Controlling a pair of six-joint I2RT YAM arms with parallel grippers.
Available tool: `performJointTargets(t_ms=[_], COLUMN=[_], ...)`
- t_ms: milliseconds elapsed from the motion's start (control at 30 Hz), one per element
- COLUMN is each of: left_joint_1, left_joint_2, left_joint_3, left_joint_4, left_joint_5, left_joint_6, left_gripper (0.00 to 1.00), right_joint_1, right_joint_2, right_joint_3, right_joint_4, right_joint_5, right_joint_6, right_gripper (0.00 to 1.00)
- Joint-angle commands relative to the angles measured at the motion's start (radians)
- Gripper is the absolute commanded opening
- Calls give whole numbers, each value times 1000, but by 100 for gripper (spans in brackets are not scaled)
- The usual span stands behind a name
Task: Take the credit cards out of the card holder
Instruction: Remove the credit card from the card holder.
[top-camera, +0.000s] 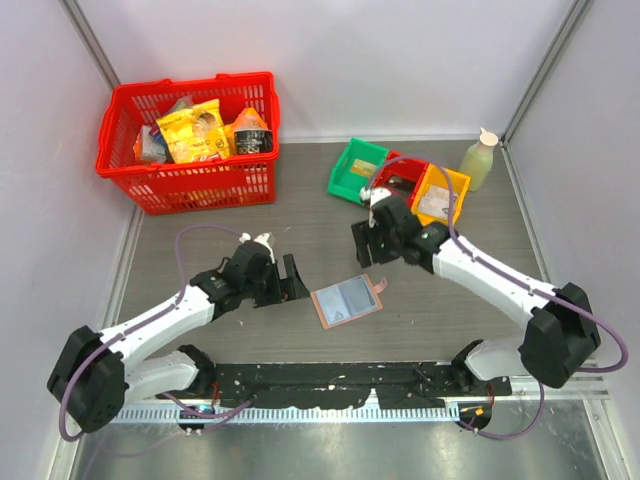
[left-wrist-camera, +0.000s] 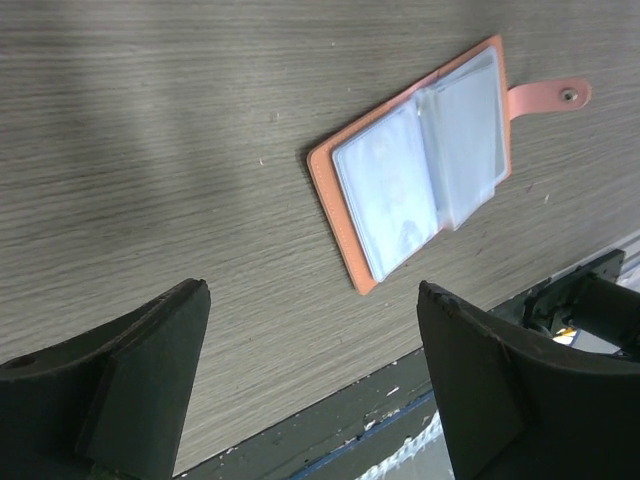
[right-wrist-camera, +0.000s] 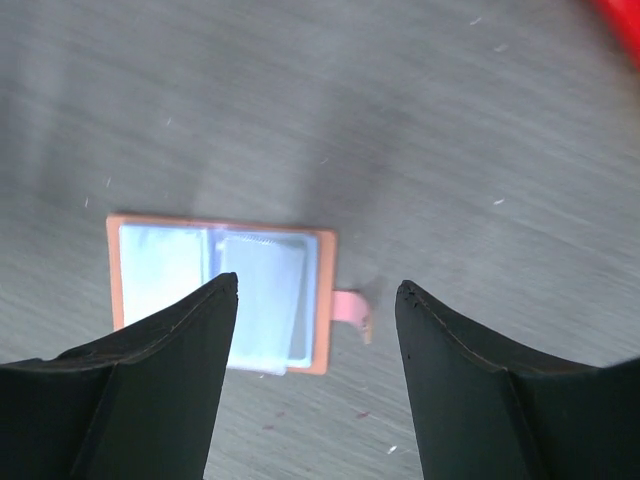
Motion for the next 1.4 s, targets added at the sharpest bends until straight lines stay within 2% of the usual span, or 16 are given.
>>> performJointTargets(t_ms=[0, 167, 400, 600, 1033, 1100, 1367], left_joint_1=[-71, -102, -105, -122, -132, -136, -151], left_joint_2=[61, 136, 211, 248, 274, 277, 297], left_joint_3=[-10, -44, -79, -70, -70, -67, -61], left_joint_4=[109, 192, 281, 304, 309, 309, 312], left_joint_5=[-104, -115, -102, -97, -97, -95, -92], left_joint_6=[-75, -140, -198, -213, -226, -227, -236], left_gripper=[85, 77, 66, 63, 57, 56, 55], right_joint_1=[156, 293, 409, 436, 439, 440, 439], right_joint_2=[-98, -132, -9, 77, 144, 150, 151], right_joint_3=[-139, -286, -328, -327, -353, -356, -374], right_joint_4=[190, 331, 435, 452, 393, 382, 402], right_joint_5=[67, 84, 67, 89, 83, 92, 83], right_joint_6=[69, 109, 106, 121, 129, 132, 140], right_gripper=[69, 67, 66, 66, 65, 64, 45])
